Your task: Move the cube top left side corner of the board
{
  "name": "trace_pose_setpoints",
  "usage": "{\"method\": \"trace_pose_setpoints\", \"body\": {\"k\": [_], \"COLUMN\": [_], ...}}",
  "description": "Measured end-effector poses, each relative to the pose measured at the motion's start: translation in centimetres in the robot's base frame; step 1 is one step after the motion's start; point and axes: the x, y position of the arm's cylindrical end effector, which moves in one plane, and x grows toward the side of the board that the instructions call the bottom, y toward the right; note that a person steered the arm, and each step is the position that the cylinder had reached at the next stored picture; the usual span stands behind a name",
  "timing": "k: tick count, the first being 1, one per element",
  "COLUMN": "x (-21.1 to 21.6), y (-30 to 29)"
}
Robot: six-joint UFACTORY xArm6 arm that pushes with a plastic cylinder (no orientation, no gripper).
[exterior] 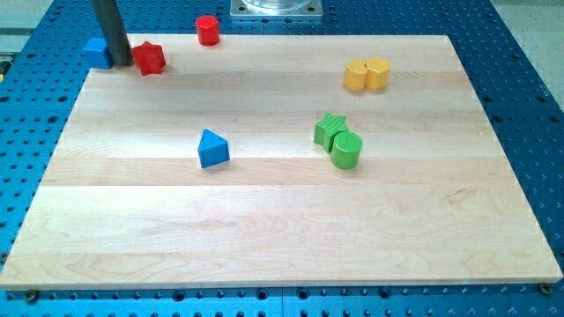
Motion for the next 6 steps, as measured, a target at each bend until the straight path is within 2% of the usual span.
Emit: {"method": "trace_pose_setpoints", "body": {"k": [1,3,4,5,6], "x": [4.2,-4.5,-4.9,-7.4,-7.3], "y": [-1.4,-2.0,2.6,6.7,8.8]}}
